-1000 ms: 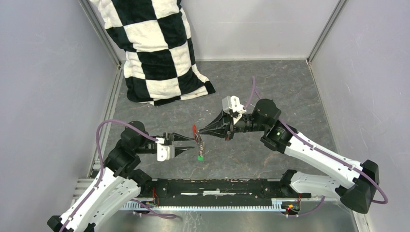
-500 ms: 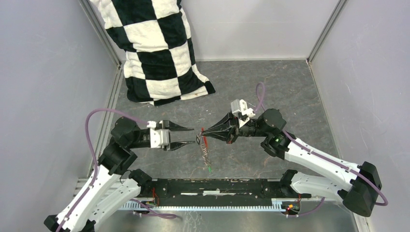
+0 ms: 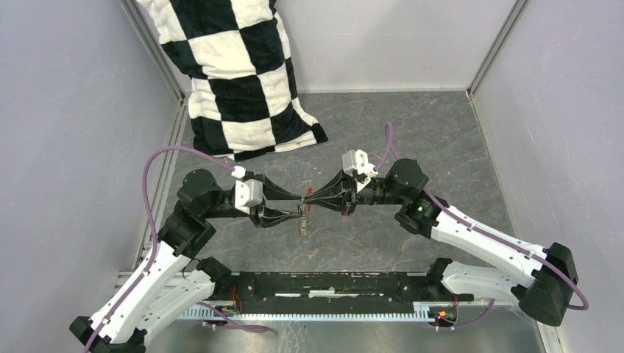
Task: Put the keys on the keyring
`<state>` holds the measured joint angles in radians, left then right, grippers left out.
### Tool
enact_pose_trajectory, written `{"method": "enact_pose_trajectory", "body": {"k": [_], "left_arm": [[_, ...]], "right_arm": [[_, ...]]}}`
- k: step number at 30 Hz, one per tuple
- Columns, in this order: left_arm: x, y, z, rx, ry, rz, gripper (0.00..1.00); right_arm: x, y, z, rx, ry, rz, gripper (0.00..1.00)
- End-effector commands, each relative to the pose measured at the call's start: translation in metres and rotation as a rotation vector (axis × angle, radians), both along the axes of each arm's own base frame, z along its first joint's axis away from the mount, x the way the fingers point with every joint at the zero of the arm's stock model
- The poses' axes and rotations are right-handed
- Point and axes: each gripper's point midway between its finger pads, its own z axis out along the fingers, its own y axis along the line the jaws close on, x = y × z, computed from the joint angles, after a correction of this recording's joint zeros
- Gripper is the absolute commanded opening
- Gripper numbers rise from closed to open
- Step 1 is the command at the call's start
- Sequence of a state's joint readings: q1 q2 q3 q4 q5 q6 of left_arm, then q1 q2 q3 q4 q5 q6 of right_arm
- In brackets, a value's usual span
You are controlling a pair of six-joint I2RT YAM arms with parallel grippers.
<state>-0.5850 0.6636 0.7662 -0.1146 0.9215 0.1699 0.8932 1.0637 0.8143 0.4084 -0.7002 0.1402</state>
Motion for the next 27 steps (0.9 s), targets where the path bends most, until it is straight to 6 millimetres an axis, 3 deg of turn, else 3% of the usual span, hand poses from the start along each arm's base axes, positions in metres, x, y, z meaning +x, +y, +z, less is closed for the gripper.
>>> {"method": "enact_pose_trajectory", "body": {"k": [1,10,16,20,21,24,27], "left_arm": [[-0.018,0.000,0.020,-0.042,-0.025,-0.080,0.47],[-0.002,-0.003,0.012,-0.036,0.001,-0.018,0.25],[0.002,-0.003,0.004,-0.019,0.019,0.005,0.05],[0.005,0.001,-0.008,0.028,0.021,0.030,0.02],[0.006,0.002,-0.010,0.036,0.019,0.039,0.02],[0.008,0.004,-0.013,0.072,0.021,0.047,0.02],[0.008,0.005,-0.015,0.113,0.017,0.040,0.02]], "right_arm": [[0.002,0.001,0.029,0.049,-0.078,-0.014,0.00],[-0.002,0.005,0.028,0.027,-0.091,0.002,0.00],[-0.003,0.005,0.030,0.030,-0.095,-0.005,0.00],[-0.001,0.003,0.031,0.007,-0.112,-0.016,0.00],[0.000,0.003,0.029,-0.024,-0.103,-0.018,0.06],[0.003,-0.001,0.024,-0.137,-0.162,-0.015,0.35],[0.007,-0.007,0.014,-0.283,-0.188,-0.009,0.50]]}}
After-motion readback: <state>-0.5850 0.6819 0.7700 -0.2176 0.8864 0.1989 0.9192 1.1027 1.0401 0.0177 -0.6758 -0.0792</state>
